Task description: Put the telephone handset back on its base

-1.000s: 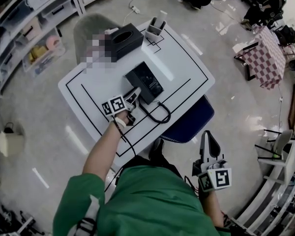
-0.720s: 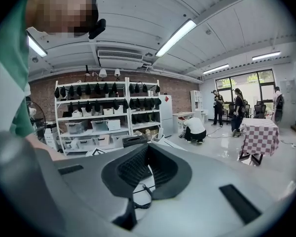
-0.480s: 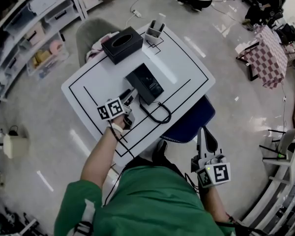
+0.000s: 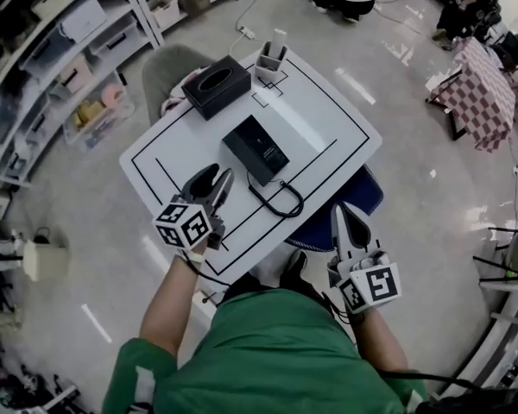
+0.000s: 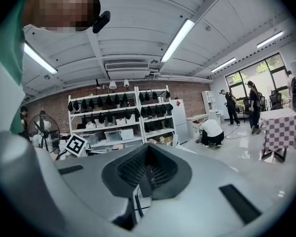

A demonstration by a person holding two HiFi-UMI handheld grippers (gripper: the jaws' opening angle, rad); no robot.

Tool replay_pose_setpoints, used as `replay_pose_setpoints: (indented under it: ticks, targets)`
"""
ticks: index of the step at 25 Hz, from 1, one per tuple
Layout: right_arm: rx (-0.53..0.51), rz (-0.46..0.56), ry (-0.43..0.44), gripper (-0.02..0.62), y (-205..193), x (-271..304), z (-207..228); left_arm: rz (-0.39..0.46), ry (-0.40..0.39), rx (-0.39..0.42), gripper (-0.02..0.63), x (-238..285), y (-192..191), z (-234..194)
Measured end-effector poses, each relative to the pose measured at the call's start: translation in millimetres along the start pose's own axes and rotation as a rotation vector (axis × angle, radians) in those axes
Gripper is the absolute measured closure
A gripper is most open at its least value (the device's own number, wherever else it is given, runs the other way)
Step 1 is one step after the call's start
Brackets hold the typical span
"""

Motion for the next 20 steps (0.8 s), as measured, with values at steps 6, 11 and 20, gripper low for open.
replay_pose_setpoints:
  ticks: [6,11,20]
  targets:
    - [-0.007,0.035,0.045,0.574,12,8,0,0.063,0.037,0.17,0.44,-24,32,39]
    - [-0.02,0.067,0.074,0.572,26,14,0,0.127,0.065,0.274,0.476,-44,60,65]
    - [-0.04,0.127,0.12,0.572,49,16,-1,0.222,0.094,0.412,0.512,-70,93,114]
Point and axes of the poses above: the fingertips, and each gripper's own axes: x forward along the fingers, z to its right, y out of its top, the point moved 5 cm from there along -x, backward along the fingers, and after that the axes turned 6 degrees about -y, right-handed, at the moved point
